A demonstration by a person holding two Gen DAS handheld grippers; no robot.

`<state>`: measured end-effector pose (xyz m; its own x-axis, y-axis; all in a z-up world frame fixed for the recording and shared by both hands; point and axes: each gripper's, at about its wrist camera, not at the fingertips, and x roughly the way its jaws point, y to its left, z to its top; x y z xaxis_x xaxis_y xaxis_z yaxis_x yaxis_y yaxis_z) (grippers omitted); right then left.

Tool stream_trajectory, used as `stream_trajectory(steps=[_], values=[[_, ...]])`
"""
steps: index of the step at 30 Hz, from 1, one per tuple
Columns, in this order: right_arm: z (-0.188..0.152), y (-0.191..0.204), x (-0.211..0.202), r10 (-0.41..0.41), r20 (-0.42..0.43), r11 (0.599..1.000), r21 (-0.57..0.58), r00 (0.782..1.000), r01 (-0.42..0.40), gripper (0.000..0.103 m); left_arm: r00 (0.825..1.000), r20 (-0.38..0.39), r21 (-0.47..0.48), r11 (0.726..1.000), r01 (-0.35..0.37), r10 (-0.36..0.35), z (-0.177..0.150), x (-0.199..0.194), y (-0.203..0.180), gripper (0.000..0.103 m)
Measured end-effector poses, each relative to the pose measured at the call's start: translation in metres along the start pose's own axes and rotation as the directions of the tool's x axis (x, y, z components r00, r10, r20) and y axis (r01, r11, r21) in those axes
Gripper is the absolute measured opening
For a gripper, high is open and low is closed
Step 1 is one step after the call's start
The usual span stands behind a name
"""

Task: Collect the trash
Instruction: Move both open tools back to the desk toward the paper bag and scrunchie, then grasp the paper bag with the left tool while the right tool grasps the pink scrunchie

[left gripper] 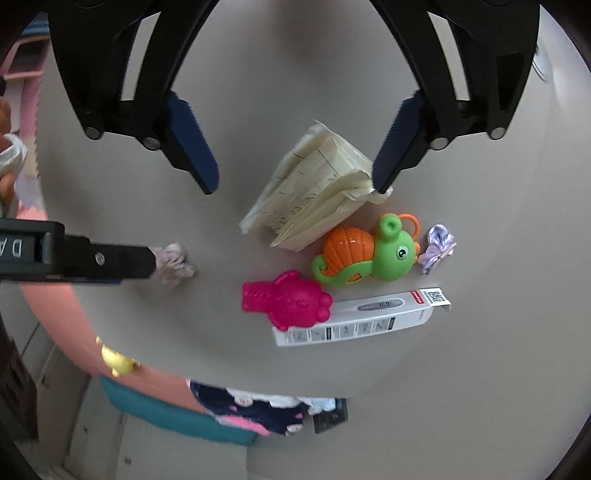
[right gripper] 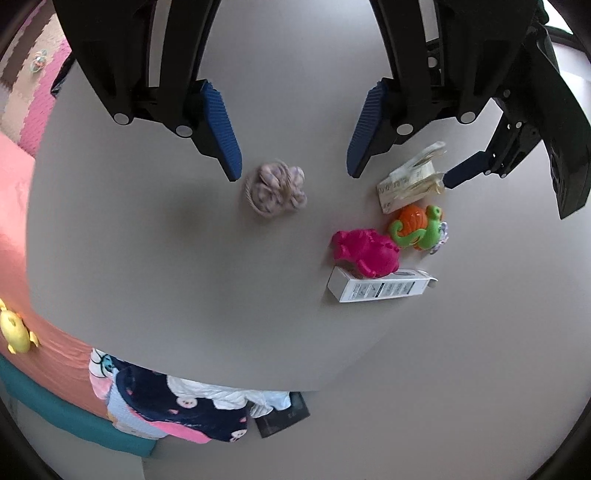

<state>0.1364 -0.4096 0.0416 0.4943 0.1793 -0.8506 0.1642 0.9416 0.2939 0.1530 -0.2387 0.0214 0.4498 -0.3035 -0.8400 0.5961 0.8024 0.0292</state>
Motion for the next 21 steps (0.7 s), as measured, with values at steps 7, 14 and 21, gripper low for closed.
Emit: stream_trajectory(steps=[7, 14, 21], values=[[0.003, 0.012, 0.029, -0.054, -0.038, 0.998, -0.046, 0.998, 0.053, 0.034, 0.999, -0.038, 0.003, 1.000, 0.023, -0.023, 0.004, 0.013, 0.008, 0.043], [0.004, 0.008, 0.026, -0.042, -0.035, 0.998, -0.037, 0.999, 0.040, 0.003, 1.000, -0.025, -0.032, 0.999, 0.013, -0.014, 0.011, 0.016, 0.007, 0.019], [-0.005, -0.001, -0.006, 0.007, 0.008, 1.000, -0.024, 1.000, -0.007, 0.003, 0.994, 0.068, -0.107, 0.990, 0.089, -0.082, 0.007, -0.011, -0.001, 0.006]])
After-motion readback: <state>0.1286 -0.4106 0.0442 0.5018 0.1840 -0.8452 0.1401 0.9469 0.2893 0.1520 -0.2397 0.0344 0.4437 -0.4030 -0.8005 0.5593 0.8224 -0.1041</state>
